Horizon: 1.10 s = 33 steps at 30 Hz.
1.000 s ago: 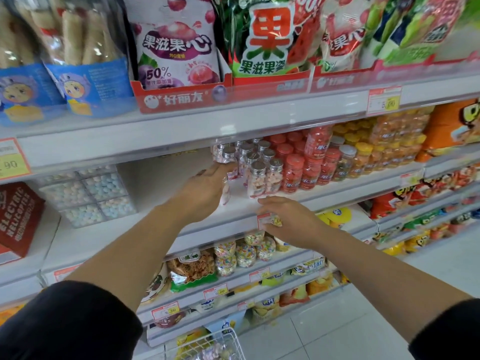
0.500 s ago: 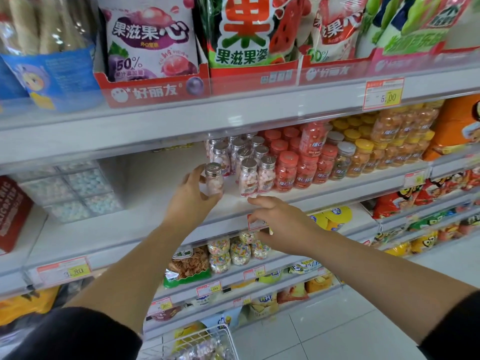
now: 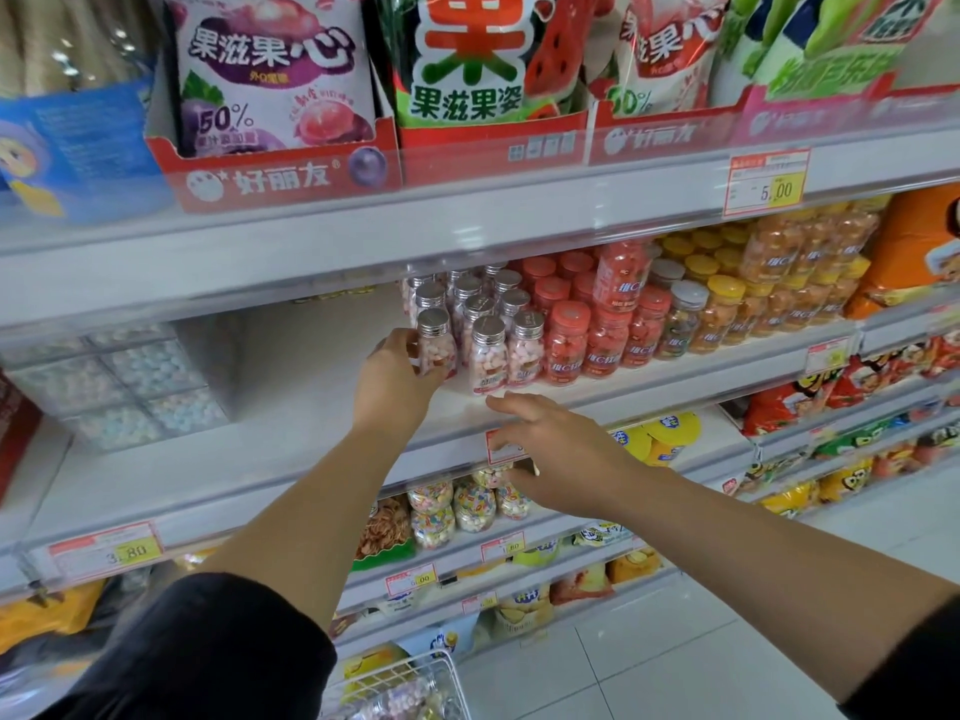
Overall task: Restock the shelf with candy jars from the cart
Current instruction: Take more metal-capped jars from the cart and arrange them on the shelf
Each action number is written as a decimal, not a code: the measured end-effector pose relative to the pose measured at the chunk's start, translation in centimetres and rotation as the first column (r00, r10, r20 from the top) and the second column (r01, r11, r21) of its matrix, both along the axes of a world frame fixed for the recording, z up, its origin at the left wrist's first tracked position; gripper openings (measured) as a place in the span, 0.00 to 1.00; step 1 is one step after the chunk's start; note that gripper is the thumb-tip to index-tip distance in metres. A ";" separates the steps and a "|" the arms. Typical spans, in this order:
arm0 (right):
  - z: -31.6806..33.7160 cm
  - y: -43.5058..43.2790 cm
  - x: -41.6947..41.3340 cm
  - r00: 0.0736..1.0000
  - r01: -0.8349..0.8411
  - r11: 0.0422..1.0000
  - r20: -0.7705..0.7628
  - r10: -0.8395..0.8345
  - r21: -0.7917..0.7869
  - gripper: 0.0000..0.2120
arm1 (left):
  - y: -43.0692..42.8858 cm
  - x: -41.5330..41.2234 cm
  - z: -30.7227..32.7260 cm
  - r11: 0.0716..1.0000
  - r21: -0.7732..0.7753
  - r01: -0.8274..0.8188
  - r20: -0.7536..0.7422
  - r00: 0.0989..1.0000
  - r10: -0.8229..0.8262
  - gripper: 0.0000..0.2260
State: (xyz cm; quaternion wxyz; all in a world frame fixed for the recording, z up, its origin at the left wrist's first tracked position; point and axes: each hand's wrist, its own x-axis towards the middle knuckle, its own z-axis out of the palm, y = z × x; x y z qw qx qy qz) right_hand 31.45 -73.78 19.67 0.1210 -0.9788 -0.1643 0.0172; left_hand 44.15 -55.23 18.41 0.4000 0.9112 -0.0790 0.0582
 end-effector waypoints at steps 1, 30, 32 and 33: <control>0.0 0.0 0.0 1.000 -0.002 1.000 0.006 0.002 0.000 0.16 | -0.1 0.2 0.0 1.000 -0.007 -0.003 -0.003 1.000 0.003 0.19; -24.2 13.4 -8.4 0.758 0.039 0.989 -0.649 0.063 0.142 0.09 | 21.0 -25.7 -18.5 0.957 -0.055 -0.286 -0.370 0.896 0.247 0.11; -27.2 14.3 -8.5 0.681 0.067 0.989 -0.731 0.051 0.132 0.09 | 22.3 -28.0 -22.2 0.913 -0.046 -0.405 -0.457 0.821 0.341 0.10; -28.8 14.8 -8.5 0.662 0.069 0.990 -0.748 0.047 0.124 0.10 | 22.7 -29.0 -24.1 0.891 -0.035 -0.452 -0.499 0.781 0.376 0.10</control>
